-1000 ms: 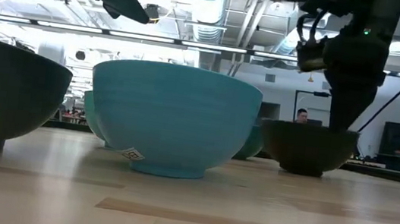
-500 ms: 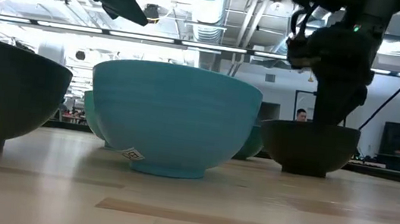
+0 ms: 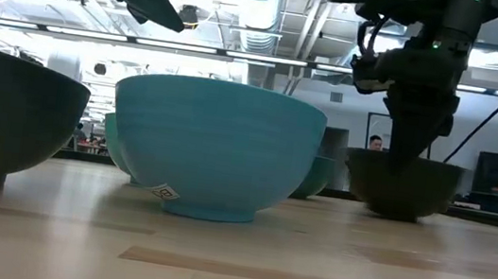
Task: Nest bowls inside each other
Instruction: Stack the top black bowl on the green bowl, then move the stacked bowls to the center of the table
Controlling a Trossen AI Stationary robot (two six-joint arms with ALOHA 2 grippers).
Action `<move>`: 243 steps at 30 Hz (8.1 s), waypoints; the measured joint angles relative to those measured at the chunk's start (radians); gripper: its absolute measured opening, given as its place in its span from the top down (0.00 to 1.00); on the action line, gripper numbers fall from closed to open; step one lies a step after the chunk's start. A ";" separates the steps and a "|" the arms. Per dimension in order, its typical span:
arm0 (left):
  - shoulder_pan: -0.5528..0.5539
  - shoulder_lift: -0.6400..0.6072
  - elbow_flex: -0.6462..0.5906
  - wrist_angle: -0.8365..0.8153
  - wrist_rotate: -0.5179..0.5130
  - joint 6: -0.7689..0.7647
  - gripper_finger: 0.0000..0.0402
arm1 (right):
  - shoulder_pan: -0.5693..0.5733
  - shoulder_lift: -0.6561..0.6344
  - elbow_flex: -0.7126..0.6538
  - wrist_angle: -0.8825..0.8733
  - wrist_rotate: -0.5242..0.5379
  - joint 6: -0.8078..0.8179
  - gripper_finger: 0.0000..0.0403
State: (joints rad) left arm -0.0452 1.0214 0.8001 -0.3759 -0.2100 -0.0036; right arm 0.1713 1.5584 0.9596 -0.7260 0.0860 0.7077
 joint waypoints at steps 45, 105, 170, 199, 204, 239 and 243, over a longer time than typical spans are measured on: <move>0.000 0.000 0.000 -0.032 -0.037 0.005 1.00 | -0.366 0.362 0.755 -0.345 0.019 -0.533 0.92; 0.000 0.000 0.000 -0.007 -0.040 0.009 1.00 | -0.324 0.440 0.754 -0.332 0.077 -0.393 0.50; 0.000 0.000 0.000 0.052 -0.066 0.034 1.00 | -0.316 0.443 0.754 -0.444 0.023 -0.358 0.79; 0.000 -0.001 0.000 0.052 -0.066 0.034 1.00 | -0.331 0.443 0.723 -0.463 0.075 -0.313 0.82; 0.000 -0.001 0.000 0.052 -0.060 0.034 1.00 | -0.315 0.445 0.644 -0.451 0.073 -0.281 0.79; 0.000 -0.081 -0.006 0.111 0.038 0.044 1.00 | -0.276 0.458 0.909 -0.328 0.023 -0.347 0.56; 0.002 -0.147 -0.109 0.080 0.027 -0.005 1.00 | -0.281 0.452 0.930 -0.362 0.046 -0.356 0.55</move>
State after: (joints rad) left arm -0.0433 0.8742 0.6908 -0.2962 -0.1825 -0.0082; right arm -0.1100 2.0100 1.8892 -1.0884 0.1316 0.3518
